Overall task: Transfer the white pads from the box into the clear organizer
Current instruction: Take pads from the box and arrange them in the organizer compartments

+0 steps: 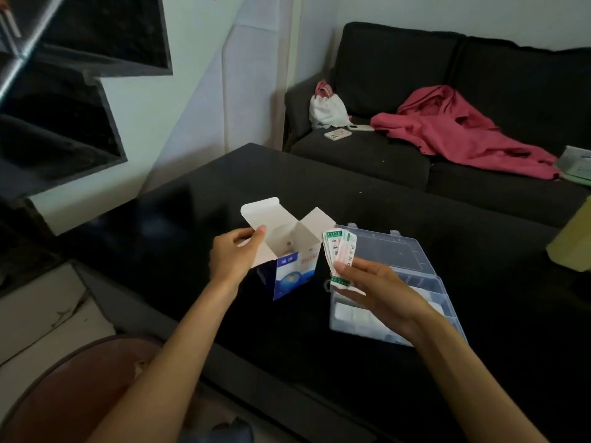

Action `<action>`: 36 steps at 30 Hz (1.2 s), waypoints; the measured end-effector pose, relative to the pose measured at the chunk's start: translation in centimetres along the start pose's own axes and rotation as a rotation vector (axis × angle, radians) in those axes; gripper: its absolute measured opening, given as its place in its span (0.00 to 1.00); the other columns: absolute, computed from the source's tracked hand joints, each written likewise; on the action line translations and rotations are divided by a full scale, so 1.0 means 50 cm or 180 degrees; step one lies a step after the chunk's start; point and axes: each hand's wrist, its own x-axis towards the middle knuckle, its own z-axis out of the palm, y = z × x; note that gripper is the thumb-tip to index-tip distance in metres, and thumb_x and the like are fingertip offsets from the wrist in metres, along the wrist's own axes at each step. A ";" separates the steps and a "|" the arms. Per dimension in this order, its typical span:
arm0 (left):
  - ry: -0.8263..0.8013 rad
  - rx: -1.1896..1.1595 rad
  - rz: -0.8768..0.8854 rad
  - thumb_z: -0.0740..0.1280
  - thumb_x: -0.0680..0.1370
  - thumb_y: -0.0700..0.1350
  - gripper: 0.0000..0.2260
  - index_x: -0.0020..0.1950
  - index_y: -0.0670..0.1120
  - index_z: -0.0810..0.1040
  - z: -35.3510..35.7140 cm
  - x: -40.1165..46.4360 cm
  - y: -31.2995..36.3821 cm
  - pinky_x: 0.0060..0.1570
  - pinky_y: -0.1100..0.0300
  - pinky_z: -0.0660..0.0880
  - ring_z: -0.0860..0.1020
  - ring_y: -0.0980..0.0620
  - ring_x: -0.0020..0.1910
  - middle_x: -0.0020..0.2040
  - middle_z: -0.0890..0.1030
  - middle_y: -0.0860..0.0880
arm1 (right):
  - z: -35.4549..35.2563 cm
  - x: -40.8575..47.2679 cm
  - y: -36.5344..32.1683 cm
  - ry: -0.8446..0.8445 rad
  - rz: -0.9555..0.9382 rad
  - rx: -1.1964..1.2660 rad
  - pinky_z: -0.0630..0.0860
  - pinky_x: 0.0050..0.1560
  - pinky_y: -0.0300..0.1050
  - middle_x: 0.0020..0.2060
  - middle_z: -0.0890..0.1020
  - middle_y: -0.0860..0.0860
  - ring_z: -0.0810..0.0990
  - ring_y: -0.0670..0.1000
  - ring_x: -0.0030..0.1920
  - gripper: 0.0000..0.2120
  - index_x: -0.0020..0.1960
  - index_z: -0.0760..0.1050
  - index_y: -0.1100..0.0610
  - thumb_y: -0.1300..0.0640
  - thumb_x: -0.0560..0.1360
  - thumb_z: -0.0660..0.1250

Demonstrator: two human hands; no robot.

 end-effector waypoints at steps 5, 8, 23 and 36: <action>0.0523 0.0899 0.0473 0.64 0.75 0.61 0.23 0.63 0.47 0.74 -0.017 -0.011 0.024 0.56 0.52 0.73 0.76 0.49 0.57 0.57 0.79 0.50 | -0.017 -0.014 0.001 -0.0043 -0.0198 0.0174 0.78 0.37 0.36 0.49 0.84 0.48 0.84 0.46 0.45 0.08 0.54 0.76 0.51 0.56 0.75 0.66; 0.1074 0.0925 0.1725 0.61 0.78 0.59 0.15 0.52 0.48 0.77 -0.020 -0.087 0.084 0.43 0.63 0.67 0.75 0.52 0.47 0.48 0.79 0.51 | -0.030 -0.019 0.022 0.0888 -0.1573 -0.1563 0.77 0.38 0.36 0.52 0.83 0.50 0.82 0.45 0.46 0.13 0.59 0.77 0.51 0.55 0.74 0.67; -0.2251 -0.0227 -0.0314 0.66 0.77 0.45 0.08 0.55 0.47 0.80 0.092 -0.173 0.103 0.39 0.65 0.79 0.82 0.55 0.46 0.48 0.83 0.50 | -0.100 -0.009 0.058 0.1722 -0.3496 -0.3584 0.75 0.52 0.42 0.56 0.80 0.52 0.77 0.54 0.57 0.20 0.59 0.78 0.52 0.65 0.69 0.72; -0.2333 -0.0838 -0.0772 0.70 0.74 0.48 0.10 0.54 0.49 0.80 0.152 -0.181 0.091 0.41 0.63 0.80 0.83 0.56 0.45 0.49 0.84 0.49 | -0.118 -0.018 0.036 0.1252 -0.0534 0.0046 0.80 0.43 0.41 0.42 0.84 0.53 0.83 0.50 0.43 0.13 0.52 0.80 0.60 0.55 0.71 0.71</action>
